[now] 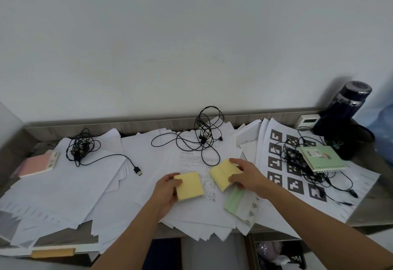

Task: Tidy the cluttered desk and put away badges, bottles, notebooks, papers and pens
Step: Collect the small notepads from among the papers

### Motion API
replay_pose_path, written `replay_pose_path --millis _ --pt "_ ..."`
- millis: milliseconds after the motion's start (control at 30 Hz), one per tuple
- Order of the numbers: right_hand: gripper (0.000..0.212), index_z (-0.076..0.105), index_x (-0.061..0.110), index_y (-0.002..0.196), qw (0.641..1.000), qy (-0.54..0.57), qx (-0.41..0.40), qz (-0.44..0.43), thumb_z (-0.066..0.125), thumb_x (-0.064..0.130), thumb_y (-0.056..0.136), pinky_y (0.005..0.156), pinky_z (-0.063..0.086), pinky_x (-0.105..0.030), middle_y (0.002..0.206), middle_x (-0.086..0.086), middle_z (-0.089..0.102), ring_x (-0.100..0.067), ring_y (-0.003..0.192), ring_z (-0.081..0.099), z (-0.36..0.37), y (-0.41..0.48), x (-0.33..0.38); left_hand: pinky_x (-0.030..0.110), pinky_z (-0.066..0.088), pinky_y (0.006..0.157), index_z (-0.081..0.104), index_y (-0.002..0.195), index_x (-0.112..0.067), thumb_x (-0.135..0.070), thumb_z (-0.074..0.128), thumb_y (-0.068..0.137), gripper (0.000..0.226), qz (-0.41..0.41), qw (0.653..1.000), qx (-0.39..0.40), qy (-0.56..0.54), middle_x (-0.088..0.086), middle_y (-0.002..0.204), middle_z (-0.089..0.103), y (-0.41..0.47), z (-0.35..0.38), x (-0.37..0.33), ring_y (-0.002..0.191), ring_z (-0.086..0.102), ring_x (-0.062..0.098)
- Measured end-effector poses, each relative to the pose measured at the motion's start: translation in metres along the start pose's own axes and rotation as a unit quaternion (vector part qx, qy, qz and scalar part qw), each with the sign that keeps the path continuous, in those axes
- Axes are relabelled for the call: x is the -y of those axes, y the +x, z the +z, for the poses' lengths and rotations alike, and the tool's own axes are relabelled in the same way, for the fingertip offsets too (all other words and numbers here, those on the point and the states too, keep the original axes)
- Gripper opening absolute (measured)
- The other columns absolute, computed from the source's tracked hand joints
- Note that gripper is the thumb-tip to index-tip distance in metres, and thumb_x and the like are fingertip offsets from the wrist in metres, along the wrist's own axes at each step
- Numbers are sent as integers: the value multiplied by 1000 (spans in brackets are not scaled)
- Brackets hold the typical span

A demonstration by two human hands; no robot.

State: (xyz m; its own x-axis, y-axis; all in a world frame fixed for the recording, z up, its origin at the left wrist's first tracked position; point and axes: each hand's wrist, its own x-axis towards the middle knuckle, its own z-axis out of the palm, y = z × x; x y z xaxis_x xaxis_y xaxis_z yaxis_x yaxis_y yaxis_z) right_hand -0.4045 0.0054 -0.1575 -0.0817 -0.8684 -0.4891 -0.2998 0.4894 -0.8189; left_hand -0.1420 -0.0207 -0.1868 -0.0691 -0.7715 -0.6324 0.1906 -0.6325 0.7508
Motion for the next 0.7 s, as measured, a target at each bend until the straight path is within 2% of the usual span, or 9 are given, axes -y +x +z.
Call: replay_pose_path --millis 100,167,300,433,533,700 --pt "89 30 26 151 998 -46 41 -11 72 -3 79 68 52 -27 135 -5 41 -18 81 56 -4 -2 -1 39 54 70 57 121 -3 2 52 94 28 0 1000 4 -1 20 118 60 1 0 0 95 60 30" --pt "95 27 29 151 996 -73 42 -18 79 4 75 69 51 -24 137 -2 38 -18 94 55 -1 -2 -2 39 54 70 57 120 -3 3 52 94 27 0 1000 8 -2 19 117 60 1 -1 0 95 60 29" --pt "83 33 27 148 998 -63 7 -27 79 20 80 60 48 -19 128 2 40 -12 84 55 5 0 -2 40 55 72 57 120 -4 2 53 94 27 0 1000 11 -3 19 117 60 3 -2 1 94 60 29" --pt "88 26 27 152 994 -98 41 -18 74 7 81 63 50 -21 138 -2 36 -13 88 53 0 2 -1 40 55 73 58 119 -5 2 53 94 26 -1 1000 14 -3 18 115 61 4 -2 1 94 60 29" --pt "91 25 26 153 993 -109 38 -21 77 10 80 64 49 -21 135 0 36 -17 97 52 1 2 -2 41 55 76 58 119 -5 2 53 94 26 -1 1000 17 -2 18 114 61 5 -3 2 94 61 29" --pt "77 34 24 148 998 -49 25 -15 76 21 83 58 46 -22 125 -1 45 -15 82 54 3 6 -3 42 56 76 58 120 -4 1 54 94 27 -1 1000 19 -4 19 116 61 6 -4 1 95 61 30"
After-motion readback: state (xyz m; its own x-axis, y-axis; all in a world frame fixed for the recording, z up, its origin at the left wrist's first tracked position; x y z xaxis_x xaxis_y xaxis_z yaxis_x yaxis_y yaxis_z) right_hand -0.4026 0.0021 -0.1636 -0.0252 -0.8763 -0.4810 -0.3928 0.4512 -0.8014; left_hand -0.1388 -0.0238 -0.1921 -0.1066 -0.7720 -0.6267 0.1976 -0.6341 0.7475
